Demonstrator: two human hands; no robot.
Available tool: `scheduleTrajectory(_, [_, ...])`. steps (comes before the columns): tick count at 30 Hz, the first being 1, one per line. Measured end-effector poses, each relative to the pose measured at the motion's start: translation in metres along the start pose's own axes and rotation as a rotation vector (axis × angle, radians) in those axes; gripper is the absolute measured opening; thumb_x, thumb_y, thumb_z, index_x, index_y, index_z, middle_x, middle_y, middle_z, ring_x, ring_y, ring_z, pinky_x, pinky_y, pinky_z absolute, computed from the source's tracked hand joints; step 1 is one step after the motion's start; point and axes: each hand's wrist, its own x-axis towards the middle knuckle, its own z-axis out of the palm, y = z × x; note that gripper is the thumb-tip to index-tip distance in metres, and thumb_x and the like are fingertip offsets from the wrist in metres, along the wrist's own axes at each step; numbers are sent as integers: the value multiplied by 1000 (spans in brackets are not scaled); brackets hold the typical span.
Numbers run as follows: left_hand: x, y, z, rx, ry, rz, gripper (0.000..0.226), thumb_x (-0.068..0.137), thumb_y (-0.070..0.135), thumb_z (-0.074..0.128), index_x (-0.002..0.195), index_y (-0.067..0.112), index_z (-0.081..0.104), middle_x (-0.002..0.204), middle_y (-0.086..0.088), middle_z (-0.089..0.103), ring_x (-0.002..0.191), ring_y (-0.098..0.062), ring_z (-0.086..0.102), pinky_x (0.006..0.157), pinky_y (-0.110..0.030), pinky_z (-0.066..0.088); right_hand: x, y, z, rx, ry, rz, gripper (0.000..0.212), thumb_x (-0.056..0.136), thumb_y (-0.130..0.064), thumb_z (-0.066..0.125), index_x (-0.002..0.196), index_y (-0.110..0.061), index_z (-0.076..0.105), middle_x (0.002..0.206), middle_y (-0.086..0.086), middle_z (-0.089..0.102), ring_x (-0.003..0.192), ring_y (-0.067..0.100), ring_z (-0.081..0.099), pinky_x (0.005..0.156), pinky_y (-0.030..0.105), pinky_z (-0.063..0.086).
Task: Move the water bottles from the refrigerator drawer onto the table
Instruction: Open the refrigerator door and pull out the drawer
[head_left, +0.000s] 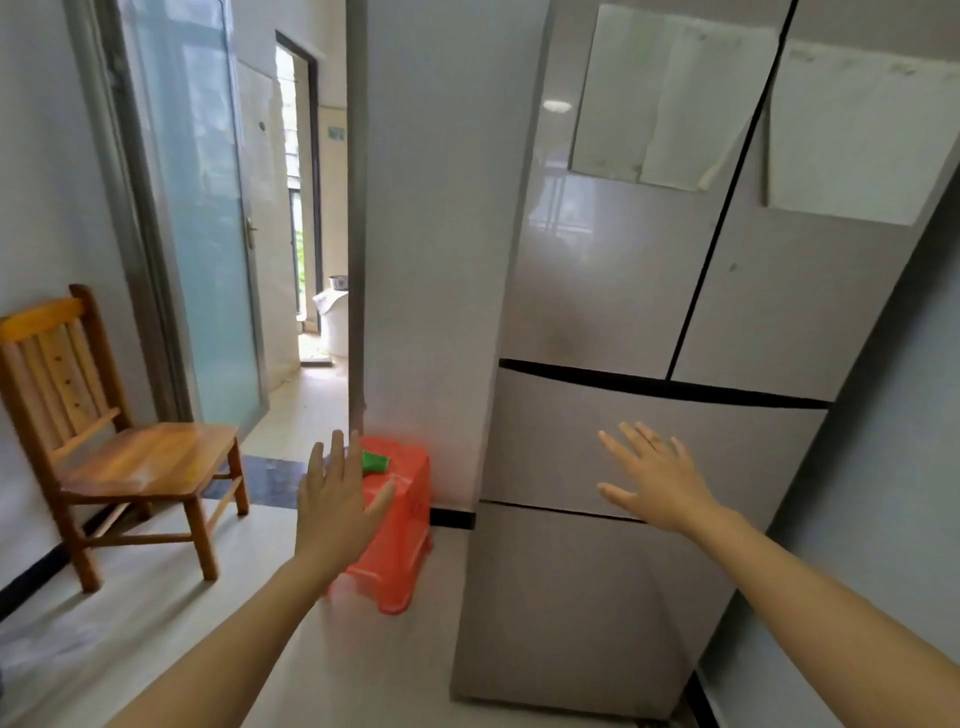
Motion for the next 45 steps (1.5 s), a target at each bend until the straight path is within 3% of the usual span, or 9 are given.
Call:
scheduleTrajectory(4, [72, 1, 45, -216, -34, -46, 66, 91, 42, 47, 145, 14, 21, 153, -11, 21, 142, -29, 16, 113, -51, 20, 57, 4, 22, 2, -44, 1, 71, 88, -63, 21, 148, -28, 3, 157, 0, -1, 145, 16, -5, 116, 39, 2])
scheduleTrajectory(6, [90, 6, 69, -280, -98, -35, 61, 89, 37, 52, 140, 10, 31, 147, -13, 32, 136, -30, 26, 109, -51, 29, 75, 5, 41, 15, -90, 16, 68, 92, -57, 28, 148, -28, 3, 157, 0, -1, 145, 16, -5, 116, 38, 2])
scheduleTrajectory(10, [101, 19, 115, -272, -251, -24, 67, 91, 35, 50, 146, 12, 19, 155, -4, 18, 143, -23, 12, 113, -40, 21, 100, 12, 71, 95, -184, 120, 68, 95, -50, 34, 148, -24, 1, 157, 1, -2, 145, 17, -4, 116, 38, 4])
scheduleTrajectory(13, [117, 25, 131, -349, -325, -37, 66, 89, 32, 51, 145, 13, 22, 152, -8, 26, 140, -26, 22, 112, -43, 27, 118, 15, 81, 153, -199, 182, 70, 95, -48, 36, 149, -22, -1, 157, 3, -2, 145, 19, -2, 116, 37, 7])
scheduleTrajectory(15, [132, 31, 138, -427, -348, -55, 66, 87, 29, 54, 144, 11, 24, 148, -11, 33, 135, -27, 31, 109, -44, 32, 133, 16, 85, 192, -173, 196, 70, 95, -47, 36, 149, -21, -1, 157, 3, -3, 145, 19, -2, 116, 37, 8])
scheduleTrajectory(28, [218, 115, 177, -573, -406, -73, 70, 90, 22, 55, 146, 9, 16, 153, -10, 23, 141, -25, 22, 113, -36, 21, 246, 35, 84, 219, 11, 82, 69, 94, -43, 39, 148, -17, 5, 157, 5, 2, 145, 19, 1, 116, 38, 6])
scheduleTrajectory(36, [254, 132, 200, -666, -404, -131, 76, 86, 20, 61, 146, 13, 16, 152, -7, 25, 139, -24, 25, 114, -39, 25, 273, 44, 110, 167, 219, 52, 59, 93, -30, 45, 144, -9, 25, 149, 12, 28, 140, 26, 23, 114, 43, 10])
scheduleTrajectory(41, [273, 135, 208, -742, -416, -97, 71, 82, 19, 66, 142, 13, 30, 143, -8, 41, 131, -25, 39, 107, -45, 36, 281, 31, 123, 223, 254, 144, 65, 72, -22, 72, 128, 2, 50, 128, 24, 53, 119, 40, 49, 100, 55, 35])
scheduleTrajectory(45, [279, 140, 212, -780, -399, -102, 59, 81, 16, 68, 133, 9, 41, 131, -11, 54, 119, -25, 52, 100, -41, 43, 284, 22, 115, 207, 238, 197, 70, 75, -26, 66, 136, -2, 41, 136, 21, 45, 128, 37, 39, 107, 50, 27])
